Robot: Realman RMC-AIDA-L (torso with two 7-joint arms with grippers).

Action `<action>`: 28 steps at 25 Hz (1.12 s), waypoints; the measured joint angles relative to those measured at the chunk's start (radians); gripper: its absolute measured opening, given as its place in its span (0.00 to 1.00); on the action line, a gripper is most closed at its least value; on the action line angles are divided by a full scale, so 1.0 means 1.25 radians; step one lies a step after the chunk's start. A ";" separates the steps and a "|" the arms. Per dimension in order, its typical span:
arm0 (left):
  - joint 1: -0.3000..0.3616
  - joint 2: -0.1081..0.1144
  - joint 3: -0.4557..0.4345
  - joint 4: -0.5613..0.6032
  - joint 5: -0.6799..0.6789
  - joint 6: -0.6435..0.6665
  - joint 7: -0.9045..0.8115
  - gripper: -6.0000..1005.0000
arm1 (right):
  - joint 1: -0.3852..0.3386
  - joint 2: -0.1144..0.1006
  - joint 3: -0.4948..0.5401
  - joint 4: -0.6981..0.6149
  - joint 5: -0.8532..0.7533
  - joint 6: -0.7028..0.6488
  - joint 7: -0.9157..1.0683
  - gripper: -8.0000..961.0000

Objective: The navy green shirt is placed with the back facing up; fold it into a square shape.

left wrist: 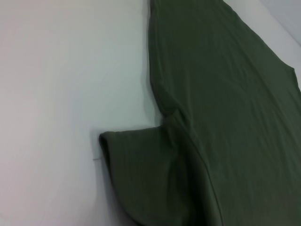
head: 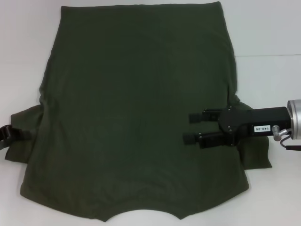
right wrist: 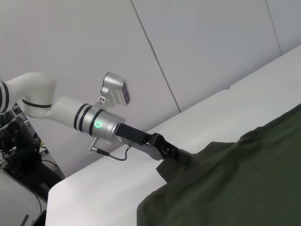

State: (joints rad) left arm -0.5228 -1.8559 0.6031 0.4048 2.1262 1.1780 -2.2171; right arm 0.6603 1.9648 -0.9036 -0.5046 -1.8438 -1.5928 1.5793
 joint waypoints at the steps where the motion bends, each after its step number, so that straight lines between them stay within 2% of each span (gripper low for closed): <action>1: 0.000 0.000 0.000 0.000 0.000 0.000 0.001 0.03 | 0.003 0.001 0.000 0.000 0.000 0.000 0.003 0.95; 9: 0.001 0.000 0.001 0.006 0.000 0.012 0.003 0.03 | 0.007 0.002 0.000 -0.001 0.000 0.007 0.012 0.95; 12: 0.001 0.006 0.000 0.021 0.000 0.017 0.001 0.03 | 0.005 0.003 0.000 -0.001 0.000 0.010 0.014 0.95; 17: -0.009 0.031 0.000 0.041 0.011 0.037 -0.022 0.02 | 0.002 0.002 -0.001 0.001 -0.009 0.016 0.022 0.95; 28: -0.070 0.077 -0.009 0.110 0.169 0.096 -0.116 0.03 | -0.001 0.002 -0.001 0.009 -0.010 0.023 0.023 0.95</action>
State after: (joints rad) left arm -0.6103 -1.7594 0.5923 0.5428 2.3377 1.2980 -2.3619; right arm 0.6596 1.9667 -0.9051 -0.4939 -1.8562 -1.5646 1.6077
